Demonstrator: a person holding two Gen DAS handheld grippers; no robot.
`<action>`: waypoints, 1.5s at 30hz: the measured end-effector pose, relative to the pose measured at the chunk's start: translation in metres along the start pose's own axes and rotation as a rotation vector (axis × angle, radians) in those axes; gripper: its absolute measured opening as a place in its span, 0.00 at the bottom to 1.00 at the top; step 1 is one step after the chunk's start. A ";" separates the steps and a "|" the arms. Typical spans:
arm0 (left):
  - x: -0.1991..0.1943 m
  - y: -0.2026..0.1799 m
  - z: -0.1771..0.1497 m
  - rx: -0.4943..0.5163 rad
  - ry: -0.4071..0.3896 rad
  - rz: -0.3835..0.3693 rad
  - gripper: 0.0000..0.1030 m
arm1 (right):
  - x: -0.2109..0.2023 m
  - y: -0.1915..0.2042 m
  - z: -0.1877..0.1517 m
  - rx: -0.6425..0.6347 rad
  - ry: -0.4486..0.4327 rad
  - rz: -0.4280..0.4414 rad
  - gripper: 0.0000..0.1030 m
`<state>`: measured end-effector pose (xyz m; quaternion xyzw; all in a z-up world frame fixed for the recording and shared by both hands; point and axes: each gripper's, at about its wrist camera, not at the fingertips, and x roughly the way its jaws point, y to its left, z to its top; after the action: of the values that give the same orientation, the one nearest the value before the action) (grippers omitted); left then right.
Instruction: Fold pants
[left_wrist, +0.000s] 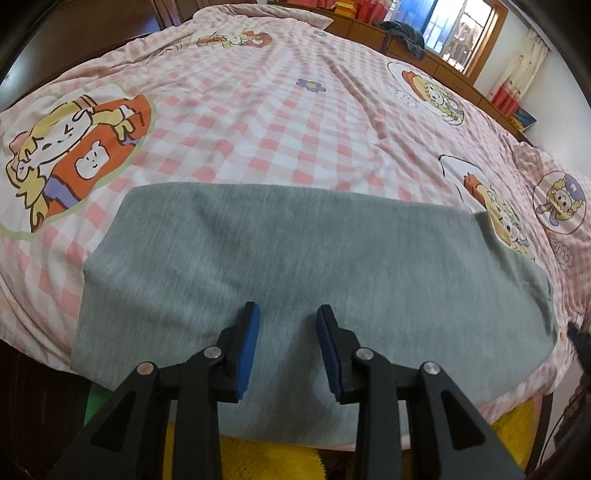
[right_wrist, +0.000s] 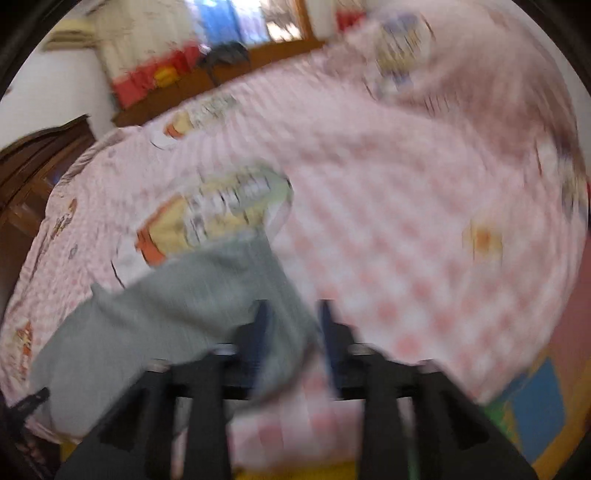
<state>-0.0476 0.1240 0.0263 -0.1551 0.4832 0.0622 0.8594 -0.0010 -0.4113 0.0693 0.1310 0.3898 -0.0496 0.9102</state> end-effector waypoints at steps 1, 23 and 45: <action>0.000 0.000 0.000 -0.003 0.002 0.001 0.33 | 0.003 0.005 0.010 -0.033 0.001 0.011 0.60; 0.009 -0.008 0.001 0.025 0.004 0.059 0.34 | 0.138 0.011 0.035 -0.013 0.188 0.053 0.21; 0.000 0.008 0.002 -0.025 -0.008 -0.020 0.34 | 0.069 0.083 0.002 -0.303 0.167 0.037 0.32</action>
<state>-0.0482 0.1320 0.0259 -0.1702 0.4775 0.0601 0.8599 0.0638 -0.3312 0.0371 0.0032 0.4644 0.0377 0.8848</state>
